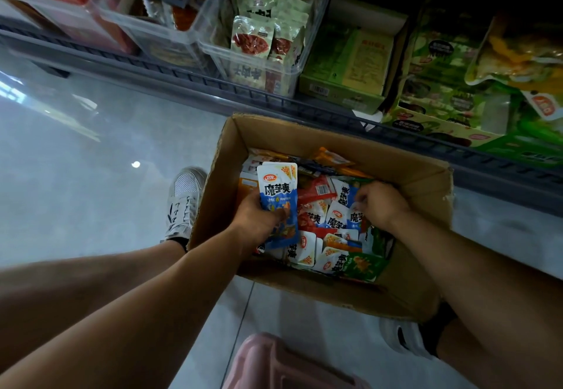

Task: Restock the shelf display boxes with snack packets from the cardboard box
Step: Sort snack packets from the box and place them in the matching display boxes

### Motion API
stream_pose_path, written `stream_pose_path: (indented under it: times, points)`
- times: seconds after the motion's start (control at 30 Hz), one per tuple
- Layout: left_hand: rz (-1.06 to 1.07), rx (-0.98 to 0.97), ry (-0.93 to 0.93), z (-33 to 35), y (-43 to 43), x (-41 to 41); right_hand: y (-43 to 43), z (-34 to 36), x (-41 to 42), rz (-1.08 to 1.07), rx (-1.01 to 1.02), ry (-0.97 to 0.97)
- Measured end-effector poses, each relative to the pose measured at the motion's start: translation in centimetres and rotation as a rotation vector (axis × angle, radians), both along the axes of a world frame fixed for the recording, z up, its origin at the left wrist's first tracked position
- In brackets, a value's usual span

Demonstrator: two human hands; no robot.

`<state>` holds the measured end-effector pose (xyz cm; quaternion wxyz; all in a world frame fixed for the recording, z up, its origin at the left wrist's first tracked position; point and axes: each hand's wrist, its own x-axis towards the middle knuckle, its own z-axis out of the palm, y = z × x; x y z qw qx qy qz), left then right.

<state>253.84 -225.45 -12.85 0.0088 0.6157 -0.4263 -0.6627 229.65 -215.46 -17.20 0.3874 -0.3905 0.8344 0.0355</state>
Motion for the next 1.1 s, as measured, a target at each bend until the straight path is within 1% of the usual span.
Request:
stream_pose_path:
  times: [0.07,0.13,0.17,0.23,0.3,0.47,0.53,0.63,0.73,0.83,0.9,0.93,0.97,1.0,1.03,1.07,1.1]
  points:
    - [-0.001,-0.001,0.004,0.0,0.0,0.0,0.1,0.9,0.5,0.064,-0.035,0.019]
    - [-0.001,-0.001,0.008,-0.1,0.0,-0.1,0.2,2.2,1.2,0.169,-0.145,0.06]
    - [0.001,0.002,0.012,-0.1,0.0,-0.1,0.3,3.0,1.4,0.206,-0.207,0.048]
    - [0.022,0.014,0.026,-0.1,0.0,0.0,0.2,5.1,1.6,0.22,-0.268,-0.095]
    - [0.055,0.025,0.044,0.0,0.0,0.0,0.3,7.0,1.2,0.158,-0.311,-0.247]
    - [0.048,0.061,0.09,0.5,-0.1,-0.2,0.0,10.3,-0.1,0.043,-0.459,-0.354]
    - [0.048,0.102,0.158,1.0,0.1,-0.1,-0.3,10.9,0.0,0.001,-0.472,-0.389]
    - [-0.061,0.148,0.29,1.9,0.6,0.2,-1.1,10.8,1.3,-0.118,-0.468,-0.506]
    - [-0.18,0.16,0.348,2.5,1.3,0.0,-1.7,9.9,2.9,-0.264,-0.512,-0.586]
    - [-0.25,0.086,0.31,2.0,1.5,-0.4,-2.0,9.3,4.1,-0.41,-0.501,-0.737]
    - [-0.247,0.015,0.249,1.5,1.1,-0.4,-2.0,8.8,4.3,-0.604,-0.53,-0.819]
    - [-0.24,-0.005,0.217,1.4,0.8,-0.3,-1.9,8.4,4.2,-0.716,-0.553,-0.826]
    - [-0.227,-0.011,0.187,1.2,0.5,-0.3,-1.7,7.9,3.9,-0.79,-0.556,-0.784]
    - [-0.205,-0.015,0.162,1.1,0.2,-0.1,-1.4,7.4,3.6,-0.783,-0.521,-0.696]
    - [-0.18,-0.015,0.143,0.9,0.0,0.1,-0.9,6.7,3.4,-0.689,-0.444,-0.58]
    - [-0.156,-0.016,0.13,0.7,-0.2,0.4,-0.4,5.9,3.4,-0.546,-0.346,-0.491]
    - [-0.139,-0.014,0.121,0.5,-0.4,0.7,0.1,4.9,3.5,-0.406,-0.252,-0.438]
